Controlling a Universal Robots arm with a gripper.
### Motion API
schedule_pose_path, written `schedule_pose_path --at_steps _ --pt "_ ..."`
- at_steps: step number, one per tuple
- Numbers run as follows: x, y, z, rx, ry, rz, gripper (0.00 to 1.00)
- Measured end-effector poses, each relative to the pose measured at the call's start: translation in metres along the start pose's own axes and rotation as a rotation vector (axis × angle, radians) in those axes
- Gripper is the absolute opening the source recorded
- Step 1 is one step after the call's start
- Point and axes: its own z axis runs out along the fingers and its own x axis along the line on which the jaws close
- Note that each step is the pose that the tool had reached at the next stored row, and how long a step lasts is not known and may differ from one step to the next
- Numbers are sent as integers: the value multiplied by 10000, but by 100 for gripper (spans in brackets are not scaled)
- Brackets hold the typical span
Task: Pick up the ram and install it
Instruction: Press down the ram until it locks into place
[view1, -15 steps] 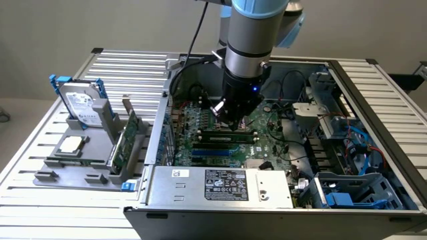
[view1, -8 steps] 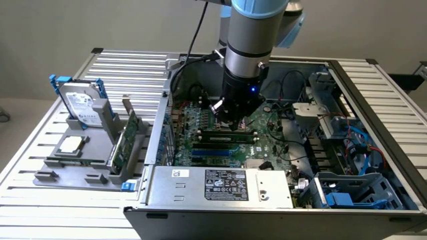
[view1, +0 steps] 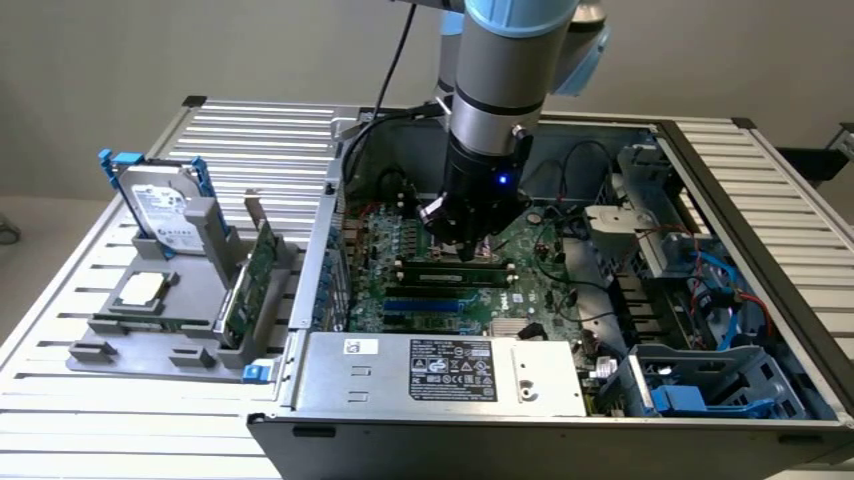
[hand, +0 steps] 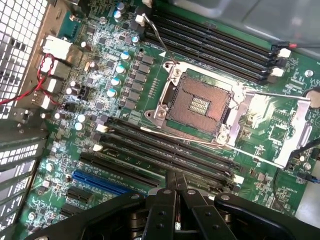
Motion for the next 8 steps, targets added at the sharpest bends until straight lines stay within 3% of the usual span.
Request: schedule_pose_path --at_steps 8 --pt "0 0 0 -36 41 1001 11"
